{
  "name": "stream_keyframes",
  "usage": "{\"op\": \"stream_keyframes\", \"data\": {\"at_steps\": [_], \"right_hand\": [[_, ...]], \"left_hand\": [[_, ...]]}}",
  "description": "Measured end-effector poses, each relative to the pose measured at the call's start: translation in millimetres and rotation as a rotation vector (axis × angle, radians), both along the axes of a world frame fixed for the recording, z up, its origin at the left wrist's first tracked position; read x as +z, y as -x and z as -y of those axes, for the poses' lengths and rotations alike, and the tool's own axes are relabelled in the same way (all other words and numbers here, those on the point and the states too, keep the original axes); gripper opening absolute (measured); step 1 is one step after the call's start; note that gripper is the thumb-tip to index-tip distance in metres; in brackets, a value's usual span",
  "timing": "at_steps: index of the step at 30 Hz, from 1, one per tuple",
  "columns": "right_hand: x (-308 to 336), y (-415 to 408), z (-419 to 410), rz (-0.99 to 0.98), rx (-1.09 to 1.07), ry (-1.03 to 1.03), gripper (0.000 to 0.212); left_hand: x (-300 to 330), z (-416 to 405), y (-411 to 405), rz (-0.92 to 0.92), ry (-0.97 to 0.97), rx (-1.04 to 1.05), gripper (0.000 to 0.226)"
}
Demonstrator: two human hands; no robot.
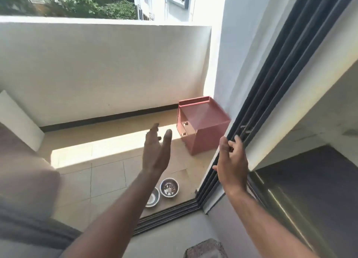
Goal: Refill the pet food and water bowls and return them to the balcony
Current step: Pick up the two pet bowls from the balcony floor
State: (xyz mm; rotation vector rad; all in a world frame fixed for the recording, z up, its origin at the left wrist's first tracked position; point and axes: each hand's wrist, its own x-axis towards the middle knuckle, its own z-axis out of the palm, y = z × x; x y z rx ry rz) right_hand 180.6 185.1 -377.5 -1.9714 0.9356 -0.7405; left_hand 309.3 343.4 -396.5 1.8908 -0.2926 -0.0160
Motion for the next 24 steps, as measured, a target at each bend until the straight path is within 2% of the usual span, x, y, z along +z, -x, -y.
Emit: {"op": "stream_keyframes", "data": {"at_steps": [3, 10, 12, 14, 15, 18, 24], "right_hand": [[-48.7, -32.1, -10.7, -0.124, 0.038, -0.09, 0.103], [-144.8, -82.4, -31.7, -0.354, 0.071, -0.25, 0.123], [-176.4, -95.7, -33.3, -0.425, 0.07, -0.278, 0.12], [-210.2, -108.3, -31.6, -0.496, 0.085, -0.283, 0.104], [-232.8, -115.6, -29.3, -0.517, 0.093, -0.277, 0.103], [-310.0, -138.4, -23.2, -0.566, 0.091, -0.332, 0.126], [-481.5, -177.5, -5.4, -0.705, 0.06, -0.417, 0.131]], "left_hand": [[-53.9, -28.3, -26.6, -0.125, -0.095, 0.079, 0.077], [-165.8, -67.8, -64.7, -0.412, -0.258, 0.196, 0.077], [-201.5, -68.3, -73.9, -0.484, -0.28, 0.227, 0.073], [-239.2, -66.0, -81.2, -0.544, -0.301, 0.247, 0.07], [-261.0, -62.9, -85.9, -0.572, -0.311, 0.253, 0.069], [-330.0, -49.8, -100.4, -0.64, -0.359, 0.279, 0.067], [-475.9, -25.1, -123.0, -0.744, -0.421, 0.311, 0.057]]}}
